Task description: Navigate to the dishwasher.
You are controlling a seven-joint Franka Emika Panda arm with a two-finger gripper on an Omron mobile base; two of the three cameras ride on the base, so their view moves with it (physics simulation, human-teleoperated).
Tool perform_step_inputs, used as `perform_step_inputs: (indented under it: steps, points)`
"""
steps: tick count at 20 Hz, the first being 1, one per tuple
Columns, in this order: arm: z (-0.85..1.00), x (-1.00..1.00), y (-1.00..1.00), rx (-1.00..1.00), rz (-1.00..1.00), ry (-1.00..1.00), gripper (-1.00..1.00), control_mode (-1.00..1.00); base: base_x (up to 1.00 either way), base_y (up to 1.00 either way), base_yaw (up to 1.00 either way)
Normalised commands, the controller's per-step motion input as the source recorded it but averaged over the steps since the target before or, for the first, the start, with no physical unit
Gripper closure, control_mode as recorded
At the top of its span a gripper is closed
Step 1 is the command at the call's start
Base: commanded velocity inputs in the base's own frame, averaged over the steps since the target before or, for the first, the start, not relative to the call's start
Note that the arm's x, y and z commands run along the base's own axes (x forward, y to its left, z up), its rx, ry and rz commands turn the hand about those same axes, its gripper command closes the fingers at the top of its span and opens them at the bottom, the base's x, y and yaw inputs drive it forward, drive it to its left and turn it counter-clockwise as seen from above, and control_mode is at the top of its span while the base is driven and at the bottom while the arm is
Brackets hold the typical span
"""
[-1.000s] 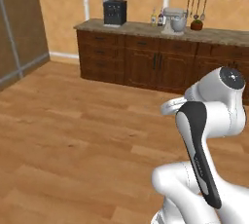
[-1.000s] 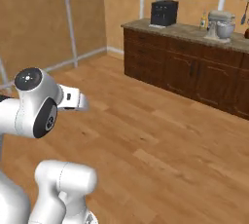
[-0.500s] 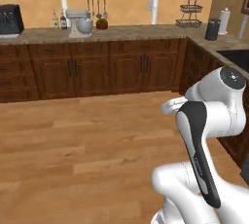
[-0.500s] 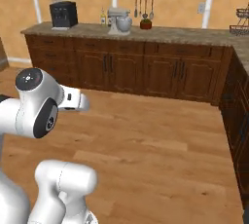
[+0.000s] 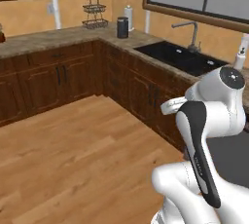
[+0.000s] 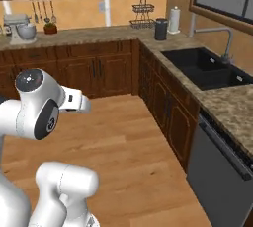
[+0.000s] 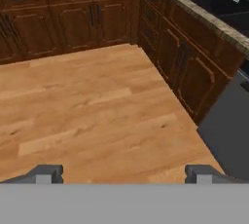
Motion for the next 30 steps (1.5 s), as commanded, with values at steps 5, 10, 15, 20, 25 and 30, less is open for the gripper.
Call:
perform_step_inputs:
  steps: [5,10,15,20,25,30]
  points:
    - [0.0,0.0,0.0,0.0,0.0,0.0,-1.0,1.0,0.34,0.06,-0.83]
    - [0.0,0.0,0.0,0.0,0.0,0.0,-1.0,1.0,0.51,0.15,-0.8]
    - [0.0,0.0,0.0,0.0,0.0,0.0,-1.0,1.0,0.67,0.23,-0.75]
    - [0.0,0.0,0.0,0.0,0.0,0.0,-1.0,1.0,1.0,0.59,-0.58]
    - [0.0,0.0,0.0,0.0,0.0,0.0,-1.0,1.0,1.0,0.8,-0.47]
    - [0.0,0.0,0.0,0.0,0.0,0.0,-1.0,1.0,1.0,0.06,-0.46]
